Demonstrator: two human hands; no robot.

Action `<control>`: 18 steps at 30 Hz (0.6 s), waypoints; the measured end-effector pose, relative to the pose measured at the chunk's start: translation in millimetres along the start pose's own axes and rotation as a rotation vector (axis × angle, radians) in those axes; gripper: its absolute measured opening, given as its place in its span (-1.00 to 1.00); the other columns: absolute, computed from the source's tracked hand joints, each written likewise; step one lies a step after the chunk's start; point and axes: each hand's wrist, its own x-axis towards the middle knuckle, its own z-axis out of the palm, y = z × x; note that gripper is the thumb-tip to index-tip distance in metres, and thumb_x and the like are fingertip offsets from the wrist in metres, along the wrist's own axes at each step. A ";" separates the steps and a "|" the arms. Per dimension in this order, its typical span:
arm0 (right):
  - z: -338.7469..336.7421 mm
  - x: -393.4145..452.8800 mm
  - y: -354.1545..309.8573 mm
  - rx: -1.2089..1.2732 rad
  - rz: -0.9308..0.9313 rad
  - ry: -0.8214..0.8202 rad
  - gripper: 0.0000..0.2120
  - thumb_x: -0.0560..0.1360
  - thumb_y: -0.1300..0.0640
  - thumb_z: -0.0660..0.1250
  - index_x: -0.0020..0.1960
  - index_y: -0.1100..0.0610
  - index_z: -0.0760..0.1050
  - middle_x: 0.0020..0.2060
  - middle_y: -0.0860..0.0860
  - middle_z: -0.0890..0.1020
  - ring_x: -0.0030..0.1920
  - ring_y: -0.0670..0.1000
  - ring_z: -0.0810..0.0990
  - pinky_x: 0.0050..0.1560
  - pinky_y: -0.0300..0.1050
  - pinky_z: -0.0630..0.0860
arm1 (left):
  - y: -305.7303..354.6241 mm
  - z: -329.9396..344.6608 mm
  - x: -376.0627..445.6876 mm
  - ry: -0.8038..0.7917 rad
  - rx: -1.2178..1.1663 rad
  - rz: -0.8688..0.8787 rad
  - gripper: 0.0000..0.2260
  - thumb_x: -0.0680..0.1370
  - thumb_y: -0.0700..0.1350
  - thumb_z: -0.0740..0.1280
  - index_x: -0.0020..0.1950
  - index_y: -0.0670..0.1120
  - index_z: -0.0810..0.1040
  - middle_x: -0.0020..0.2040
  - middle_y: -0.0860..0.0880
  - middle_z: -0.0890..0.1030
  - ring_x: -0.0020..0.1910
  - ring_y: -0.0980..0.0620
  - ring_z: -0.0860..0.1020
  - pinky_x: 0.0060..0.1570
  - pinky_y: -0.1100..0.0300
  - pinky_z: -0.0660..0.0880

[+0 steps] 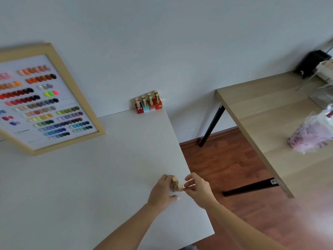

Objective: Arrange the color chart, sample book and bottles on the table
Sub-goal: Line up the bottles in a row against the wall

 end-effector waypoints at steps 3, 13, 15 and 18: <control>-6.4 2.2 1.6 0.017 0.019 0.040 -0.73 0.45 0.38 0.28 -0.05 0.02 0.45 -0.16 0.02 0.65 -0.18 -0.12 0.69 -0.14 -0.08 0.63 | 3.9 2.8 0.2 0.059 0.056 0.003 -0.57 0.37 0.03 0.49 0.18 0.00 0.46 0.13 0.04 0.52 0.07 0.04 0.52 -0.02 0.28 0.49; -10.2 28.6 -14.3 -0.042 -0.003 0.119 -0.75 0.48 0.36 0.22 -0.02 0.01 0.48 -0.20 -0.02 0.66 -0.18 -0.11 0.65 -0.32 -0.36 0.52 | -3.9 0.4 -1.8 0.127 0.131 0.041 -0.63 0.46 0.11 0.38 0.19 0.00 0.46 0.11 0.05 0.56 0.07 0.08 0.50 0.00 0.25 0.54; -6.2 41.4 -24.4 -0.066 -0.040 0.138 -0.78 0.50 0.32 0.24 0.00 0.03 0.48 -0.18 -0.03 0.65 -0.17 -0.09 0.62 -0.29 -0.40 0.46 | -10.5 -5.6 -2.8 0.140 0.116 0.028 -0.64 0.46 0.13 0.37 0.17 -0.01 0.47 0.10 0.06 0.56 0.07 0.08 0.50 0.01 0.23 0.54; 5.5 65.7 -45.5 -0.149 -0.144 0.150 -0.78 0.51 0.35 0.24 0.08 0.12 0.48 -0.06 0.00 0.63 -0.01 -0.05 0.60 -0.04 -0.30 0.51 | -24.3 -21.9 -3.8 0.186 0.085 -0.002 -0.64 0.45 0.14 0.36 0.17 0.00 0.49 0.07 0.08 0.57 0.07 0.10 0.50 0.01 0.20 0.54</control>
